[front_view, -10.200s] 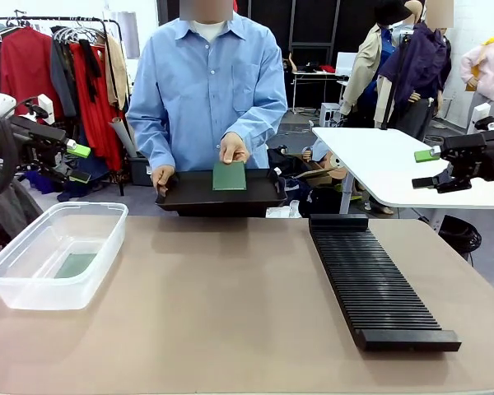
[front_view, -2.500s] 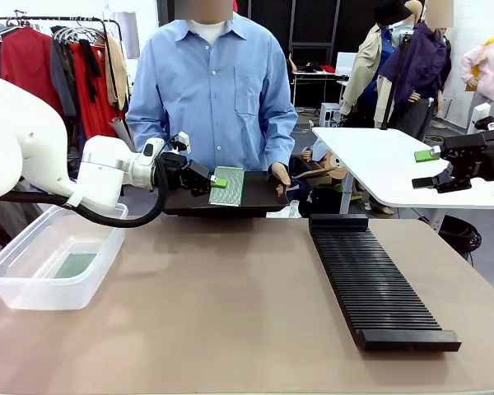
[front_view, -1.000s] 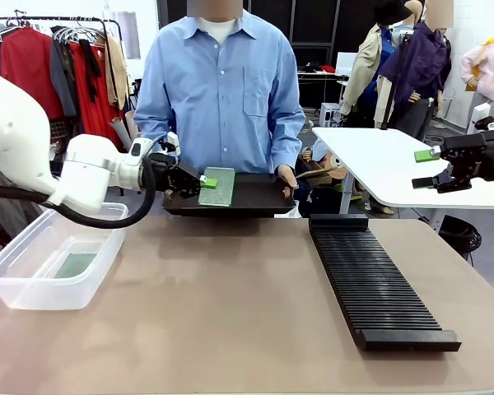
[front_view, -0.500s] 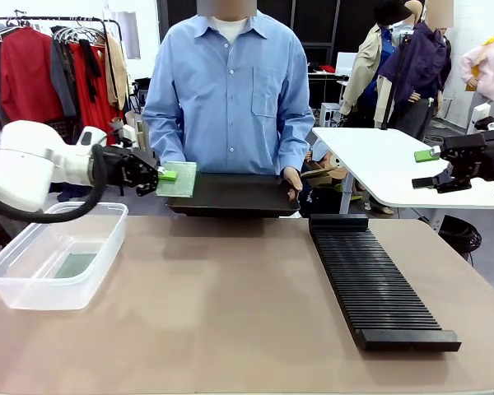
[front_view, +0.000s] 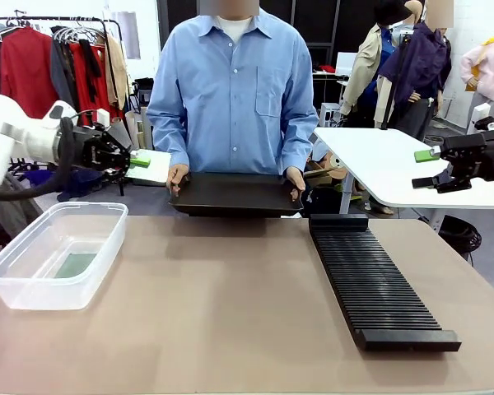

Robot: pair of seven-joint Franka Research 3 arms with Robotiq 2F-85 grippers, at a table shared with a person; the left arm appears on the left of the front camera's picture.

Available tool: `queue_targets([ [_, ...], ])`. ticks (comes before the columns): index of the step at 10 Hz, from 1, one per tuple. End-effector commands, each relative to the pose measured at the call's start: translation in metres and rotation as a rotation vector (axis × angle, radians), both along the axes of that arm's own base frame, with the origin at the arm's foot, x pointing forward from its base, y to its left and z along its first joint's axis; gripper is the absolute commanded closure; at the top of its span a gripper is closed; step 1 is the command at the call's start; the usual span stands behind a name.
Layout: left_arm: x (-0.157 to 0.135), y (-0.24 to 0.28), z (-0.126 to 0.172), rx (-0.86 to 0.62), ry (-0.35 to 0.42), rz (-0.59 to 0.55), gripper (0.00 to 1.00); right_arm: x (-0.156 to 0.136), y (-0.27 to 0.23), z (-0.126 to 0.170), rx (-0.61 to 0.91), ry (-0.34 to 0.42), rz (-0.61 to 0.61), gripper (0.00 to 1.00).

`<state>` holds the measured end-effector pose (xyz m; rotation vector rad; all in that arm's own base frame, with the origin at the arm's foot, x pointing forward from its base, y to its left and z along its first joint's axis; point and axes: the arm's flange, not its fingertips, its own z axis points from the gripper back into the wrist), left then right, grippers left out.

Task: Sort PCBs into racks and boxes based on the side picked up.
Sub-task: If the short side of the Blank PCB is picked up, insert it into the PCB Rack ; if the long side is picked up, place it in the Organizing box.

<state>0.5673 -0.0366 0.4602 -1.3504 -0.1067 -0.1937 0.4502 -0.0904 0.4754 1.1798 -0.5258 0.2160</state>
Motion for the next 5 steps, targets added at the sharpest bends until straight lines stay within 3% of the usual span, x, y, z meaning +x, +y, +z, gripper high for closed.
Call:
queue_targets([
  [1, -0.018, 0.014, 0.012, 0.151, 0.118, 0.023, 1.0, 0.0, 0.0, 0.003, 0.006, -0.008, 0.003, 0.0],
  [5, -0.032, 0.031, 0.022, 0.519, 0.294, 0.181, 1.0, 0.0, 0.0, 0.003, 0.006, -0.008, 0.003, 0.0],
])
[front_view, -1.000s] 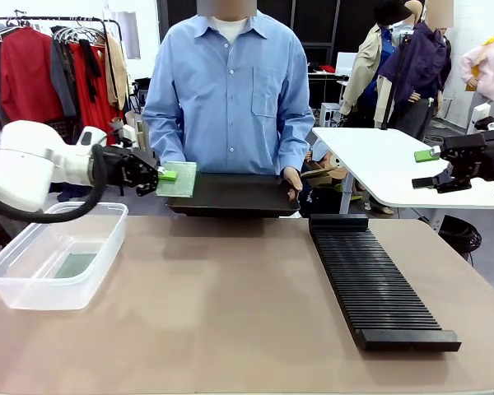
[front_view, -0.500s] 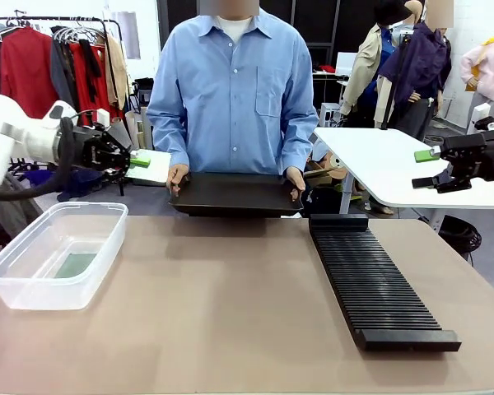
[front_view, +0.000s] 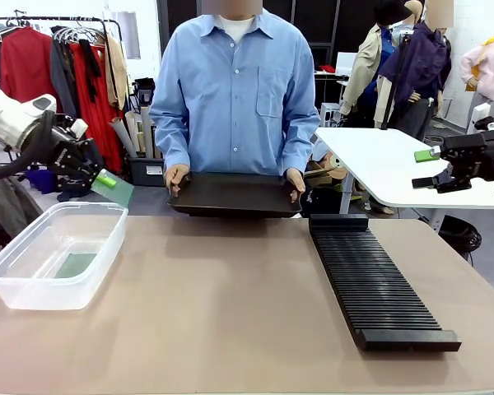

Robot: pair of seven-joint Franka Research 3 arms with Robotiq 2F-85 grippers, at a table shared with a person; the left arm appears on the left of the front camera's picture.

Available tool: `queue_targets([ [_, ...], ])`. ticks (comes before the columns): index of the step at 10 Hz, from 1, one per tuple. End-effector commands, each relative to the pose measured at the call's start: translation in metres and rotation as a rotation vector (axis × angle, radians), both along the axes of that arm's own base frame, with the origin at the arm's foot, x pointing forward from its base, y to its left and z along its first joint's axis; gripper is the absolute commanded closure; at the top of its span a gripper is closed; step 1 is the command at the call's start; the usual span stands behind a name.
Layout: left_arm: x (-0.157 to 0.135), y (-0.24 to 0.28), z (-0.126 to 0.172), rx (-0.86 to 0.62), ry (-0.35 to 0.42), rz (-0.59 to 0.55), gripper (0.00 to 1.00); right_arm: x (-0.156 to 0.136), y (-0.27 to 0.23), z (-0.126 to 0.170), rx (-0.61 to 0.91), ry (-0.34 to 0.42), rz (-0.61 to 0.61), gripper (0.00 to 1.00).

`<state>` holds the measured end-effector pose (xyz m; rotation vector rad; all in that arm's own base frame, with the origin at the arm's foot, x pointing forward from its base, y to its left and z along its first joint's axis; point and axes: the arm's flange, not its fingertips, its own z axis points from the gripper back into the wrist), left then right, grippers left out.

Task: Sort PCBs into racks and boxes based on the side picked up.
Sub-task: If the short side of the Blank PCB is picked up, insert it into the PCB Rack ; if the long side is picked up, place it in the Organizing box.

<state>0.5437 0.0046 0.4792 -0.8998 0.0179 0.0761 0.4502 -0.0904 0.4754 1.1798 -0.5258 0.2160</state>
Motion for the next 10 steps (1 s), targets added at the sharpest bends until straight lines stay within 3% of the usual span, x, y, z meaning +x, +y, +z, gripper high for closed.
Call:
queue_targets([
  [1, -0.008, -0.012, 0.006, 0.119, 0.077, 0.038, 1.0, 0.0, 0.0, 0.003, 0.006, -0.008, 0.004, 0.0],
  [6, -0.003, -0.012, 0.014, 0.395, 0.223, 0.135, 1.0, 0.0, 0.0, 0.003, 0.006, -0.008, 0.004, 0.0],
  [10, -0.004, 0.002, 0.012, 0.516, 0.165, 0.113, 1.0, 0.0, 0.0, 0.003, 0.006, -0.008, 0.004, 0.0],
])
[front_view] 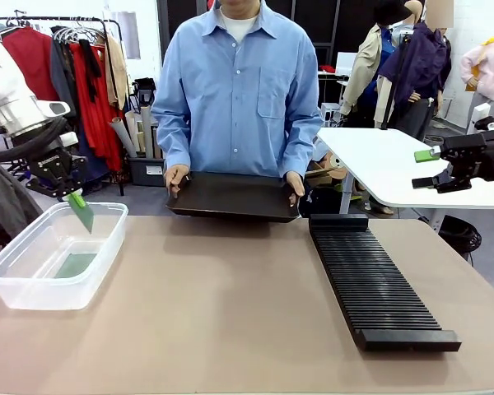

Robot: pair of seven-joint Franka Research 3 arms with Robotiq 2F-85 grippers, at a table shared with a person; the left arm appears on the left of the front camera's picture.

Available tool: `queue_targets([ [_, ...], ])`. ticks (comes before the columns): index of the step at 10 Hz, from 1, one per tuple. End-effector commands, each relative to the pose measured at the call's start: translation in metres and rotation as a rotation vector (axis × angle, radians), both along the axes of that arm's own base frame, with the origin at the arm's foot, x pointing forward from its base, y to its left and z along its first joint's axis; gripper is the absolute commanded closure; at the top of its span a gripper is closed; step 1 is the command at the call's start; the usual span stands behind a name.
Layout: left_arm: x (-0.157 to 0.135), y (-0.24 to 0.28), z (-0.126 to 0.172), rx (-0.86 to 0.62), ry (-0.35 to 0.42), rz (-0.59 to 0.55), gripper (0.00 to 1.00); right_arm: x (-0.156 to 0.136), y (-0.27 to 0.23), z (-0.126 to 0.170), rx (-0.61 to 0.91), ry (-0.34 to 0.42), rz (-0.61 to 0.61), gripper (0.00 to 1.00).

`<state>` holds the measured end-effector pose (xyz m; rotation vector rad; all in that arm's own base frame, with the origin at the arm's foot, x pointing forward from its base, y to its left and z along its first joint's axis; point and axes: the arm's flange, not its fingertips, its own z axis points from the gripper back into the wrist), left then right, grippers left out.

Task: Sort PCBs into racks and boxes based on the side picked up.
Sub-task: If the short side of the Blank PCB is picked up, insert it into the PCB Rack ; if the long side is picked up, place it in the Organizing box.

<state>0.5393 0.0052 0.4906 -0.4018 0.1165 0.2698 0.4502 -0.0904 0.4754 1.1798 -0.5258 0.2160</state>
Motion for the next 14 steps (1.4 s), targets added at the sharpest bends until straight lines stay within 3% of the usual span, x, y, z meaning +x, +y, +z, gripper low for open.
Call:
queue_targets([
  [1, 0.003, 0.004, -0.001, 0.042, -0.029, -0.047, 1.0, 0.0, 0.0, 0.003, 0.006, -0.008, 0.003, 0.0],
  [7, 0.007, 0.028, -0.01, 0.083, -0.075, -0.22, 1.0, 0.0, 0.0, 0.003, 0.006, -0.008, 0.003, 0.0],
  [12, 0.016, 0.057, -0.055, -0.042, -0.216, -0.339, 1.0, 0.0, 0.0, 0.003, 0.006, -0.008, 0.003, 0.0],
  [14, 0.029, 0.065, -0.071, -0.117, -0.236, -0.357, 1.0, 0.0, 0.0, 0.003, 0.006, -0.008, 0.003, 0.0],
])
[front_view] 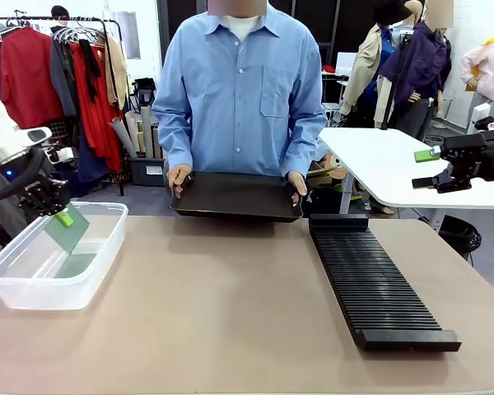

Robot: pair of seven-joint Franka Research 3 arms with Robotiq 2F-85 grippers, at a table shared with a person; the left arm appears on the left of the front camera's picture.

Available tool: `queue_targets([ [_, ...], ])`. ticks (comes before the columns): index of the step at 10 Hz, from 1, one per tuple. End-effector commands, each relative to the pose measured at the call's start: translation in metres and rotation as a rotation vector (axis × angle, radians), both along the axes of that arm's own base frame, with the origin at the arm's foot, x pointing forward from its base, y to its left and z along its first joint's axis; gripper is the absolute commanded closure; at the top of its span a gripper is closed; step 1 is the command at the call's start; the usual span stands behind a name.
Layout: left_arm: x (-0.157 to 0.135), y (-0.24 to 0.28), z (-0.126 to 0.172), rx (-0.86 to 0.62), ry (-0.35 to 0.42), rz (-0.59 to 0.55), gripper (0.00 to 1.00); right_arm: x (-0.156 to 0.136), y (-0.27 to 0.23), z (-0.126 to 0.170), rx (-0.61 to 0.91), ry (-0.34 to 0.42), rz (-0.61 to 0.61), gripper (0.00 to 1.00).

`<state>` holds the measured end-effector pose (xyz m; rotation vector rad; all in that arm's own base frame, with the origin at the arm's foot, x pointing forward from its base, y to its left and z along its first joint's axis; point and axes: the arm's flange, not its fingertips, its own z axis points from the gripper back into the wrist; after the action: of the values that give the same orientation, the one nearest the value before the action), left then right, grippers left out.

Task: Sort PCBs into racks and boxes based on the side picked up.
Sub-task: If the short side of the Blank PCB is picked up, insert it into the PCB Rack ; if the long side is picked up, place it in the Organizing box.

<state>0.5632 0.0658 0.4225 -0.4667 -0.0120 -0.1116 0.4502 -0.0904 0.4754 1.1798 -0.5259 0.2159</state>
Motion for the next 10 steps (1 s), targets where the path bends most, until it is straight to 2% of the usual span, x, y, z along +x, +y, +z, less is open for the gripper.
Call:
queue_targets([
  [1, 0.012, 0.007, -0.012, -0.078, -0.025, -0.031, 1.0, 0.0, 0.0, 0.003, 0.006, -0.008, 0.004, 0.0],
  [6, 0.039, 0.012, -0.052, -0.168, 0.009, -0.068, 1.0, 0.0, 0.0, 0.003, 0.006, -0.008, 0.004, 0.0],
  [10, 0.05, 0.016, -0.077, -0.216, 0.048, -0.067, 1.0, 0.0, 0.0, 0.003, 0.006, -0.008, 0.004, 0.0],
])
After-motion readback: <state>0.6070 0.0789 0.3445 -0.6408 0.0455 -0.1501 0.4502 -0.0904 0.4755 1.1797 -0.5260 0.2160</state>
